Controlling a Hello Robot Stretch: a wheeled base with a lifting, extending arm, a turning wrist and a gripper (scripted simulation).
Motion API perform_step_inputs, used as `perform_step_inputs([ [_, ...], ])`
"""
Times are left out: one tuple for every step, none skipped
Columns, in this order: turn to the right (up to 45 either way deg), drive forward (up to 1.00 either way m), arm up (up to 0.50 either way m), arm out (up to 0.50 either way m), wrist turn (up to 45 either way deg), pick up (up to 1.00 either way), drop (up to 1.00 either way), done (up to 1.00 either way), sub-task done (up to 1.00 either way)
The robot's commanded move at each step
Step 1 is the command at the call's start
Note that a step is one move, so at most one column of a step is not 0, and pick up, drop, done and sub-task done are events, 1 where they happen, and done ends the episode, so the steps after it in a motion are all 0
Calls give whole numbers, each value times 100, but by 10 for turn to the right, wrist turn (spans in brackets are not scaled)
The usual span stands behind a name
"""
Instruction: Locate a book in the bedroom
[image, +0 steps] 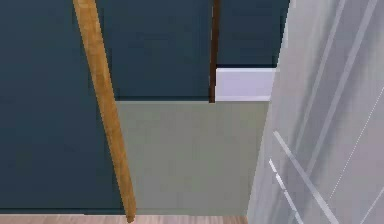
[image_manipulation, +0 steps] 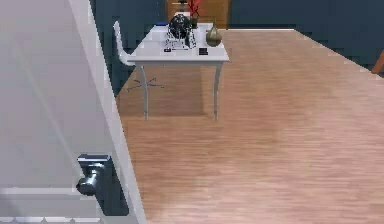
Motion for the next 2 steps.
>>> perform_step_inputs([
  [30,0,0,0,0,0,0,0,0],
  [0,40,0,0,0,0,0,0,0],
])
